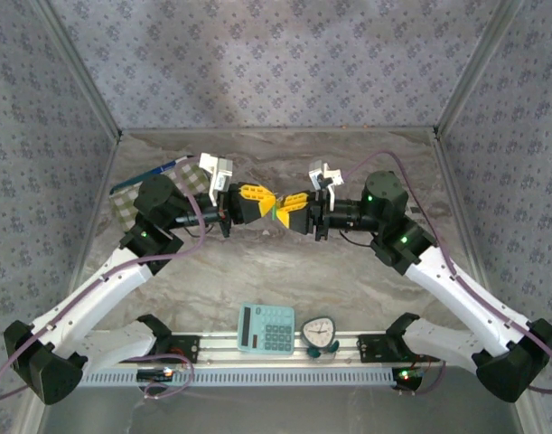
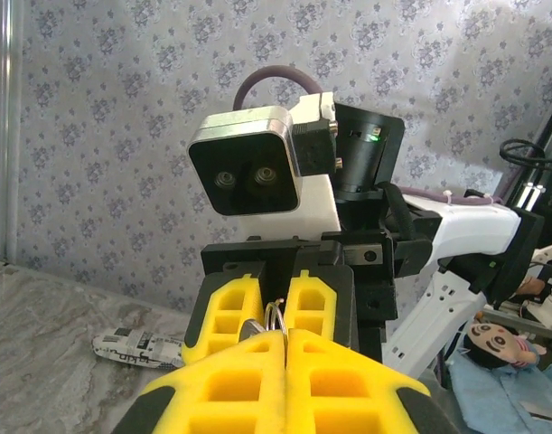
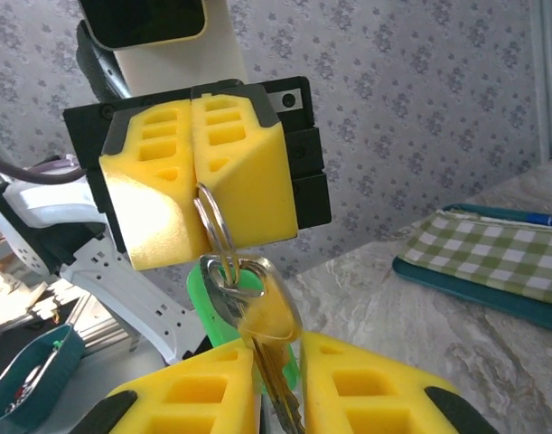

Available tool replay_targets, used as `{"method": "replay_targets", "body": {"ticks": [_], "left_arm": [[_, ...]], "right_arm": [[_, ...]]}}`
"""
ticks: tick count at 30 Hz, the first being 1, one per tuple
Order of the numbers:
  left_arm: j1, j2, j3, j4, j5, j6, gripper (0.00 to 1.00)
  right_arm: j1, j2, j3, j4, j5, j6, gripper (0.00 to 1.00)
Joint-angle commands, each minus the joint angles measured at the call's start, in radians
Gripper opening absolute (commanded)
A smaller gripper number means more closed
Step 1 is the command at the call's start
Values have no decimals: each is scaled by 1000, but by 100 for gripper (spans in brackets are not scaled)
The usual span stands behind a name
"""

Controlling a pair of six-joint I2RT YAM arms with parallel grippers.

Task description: Remove the keys from the keyring

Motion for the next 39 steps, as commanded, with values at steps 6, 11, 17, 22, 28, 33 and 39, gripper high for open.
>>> {"method": "replay_targets", "body": {"ticks": [6,11,17,22,28,33,39], "left_arm": [[-11,-14,-16,-14,38,20,0],[-13,-9,-13,-8,41,14,0],[-12,-16,-17,-20,38,23,0],[-12,-18,-23,-22,37,28,0],[-14,-21,-24,-14,39,23,0],[-14,-25,-23,-19,38,26,0],[-13,-29,-23,-19,38,28,0]], "right_arm": [[9,-31,47,-74,104,-64,14],[31,-10,76,-120,114,-96,12],[34,-27,65,-84,109,-87,3],[27,-52,22,6,63,-49,15],[24,-39,25,68,-6,-14,21],[20,-32,23,95,-14,8,20],[5,-23,18,136,-37,51,29]]}}
